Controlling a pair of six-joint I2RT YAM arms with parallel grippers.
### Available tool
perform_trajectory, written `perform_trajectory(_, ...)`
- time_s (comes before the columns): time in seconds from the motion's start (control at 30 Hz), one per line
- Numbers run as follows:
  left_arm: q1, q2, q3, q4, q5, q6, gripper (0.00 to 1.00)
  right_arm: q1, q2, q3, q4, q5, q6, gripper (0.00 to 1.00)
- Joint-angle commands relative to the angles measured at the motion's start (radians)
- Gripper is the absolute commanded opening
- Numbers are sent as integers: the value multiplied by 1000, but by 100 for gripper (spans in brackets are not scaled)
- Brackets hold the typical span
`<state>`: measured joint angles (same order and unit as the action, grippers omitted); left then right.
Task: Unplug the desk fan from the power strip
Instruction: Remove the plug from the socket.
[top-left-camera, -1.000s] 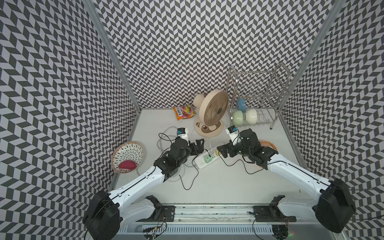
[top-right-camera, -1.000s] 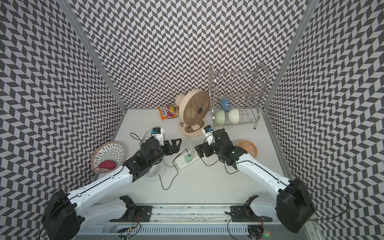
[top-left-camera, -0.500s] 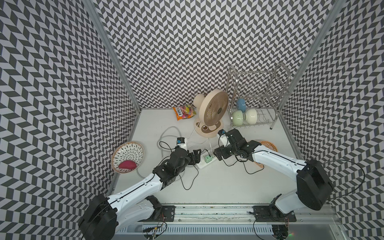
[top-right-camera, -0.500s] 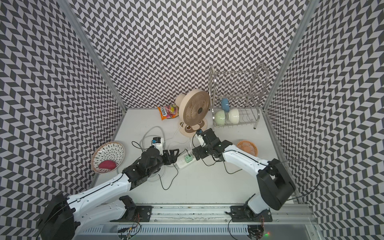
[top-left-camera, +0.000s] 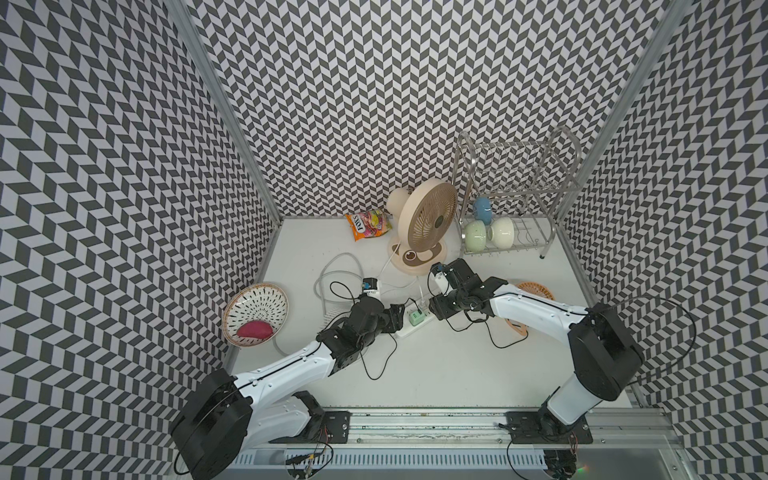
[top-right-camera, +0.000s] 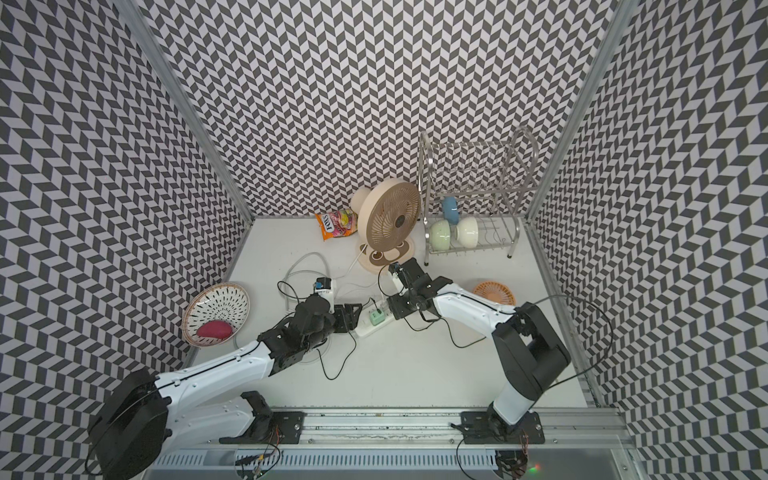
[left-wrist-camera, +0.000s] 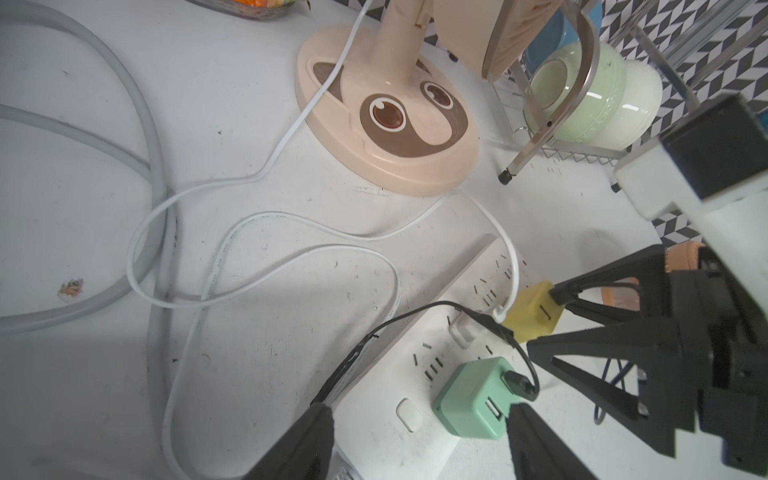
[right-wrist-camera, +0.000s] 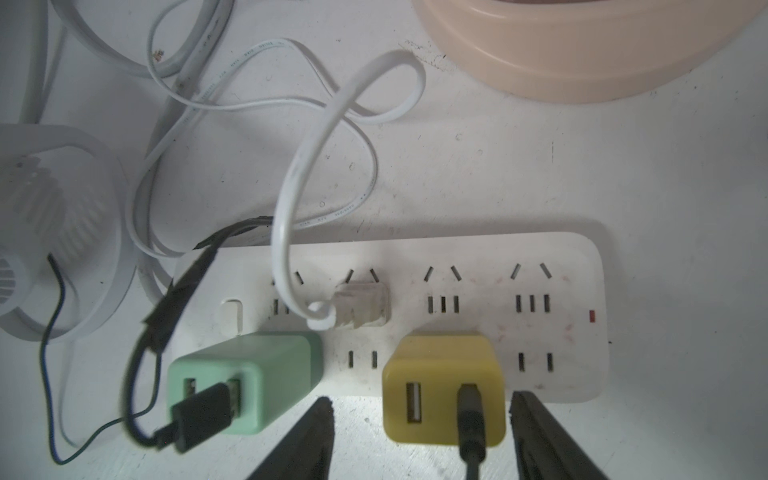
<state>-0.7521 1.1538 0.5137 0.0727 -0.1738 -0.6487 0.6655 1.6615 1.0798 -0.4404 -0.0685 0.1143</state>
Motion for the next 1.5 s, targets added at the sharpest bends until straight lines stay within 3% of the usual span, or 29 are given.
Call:
perform_trajectory(0.0, -22, 26, 33, 6, 20, 15, 69, 6, 20, 26, 20, 28, -5, 62)
perform_trajectory(0.3, -33, 83, 60, -8, 17, 42, 66, 10, 38, 35, 19, 52, -12, 54)
perform_trajectory(0.7, -57, 132, 133, -169, -54, 93, 63, 17, 57, 53, 18, 65, -26, 45)
perform_trajectory(1.03, -62, 176, 128, -148, -18, 96, 58, 29, 60, 46, 24, 55, -29, 30)
perform_trajectory(1.47, -62, 246, 139, -109, 8, 91, 53, 52, 51, 43, 31, 49, -30, 25)
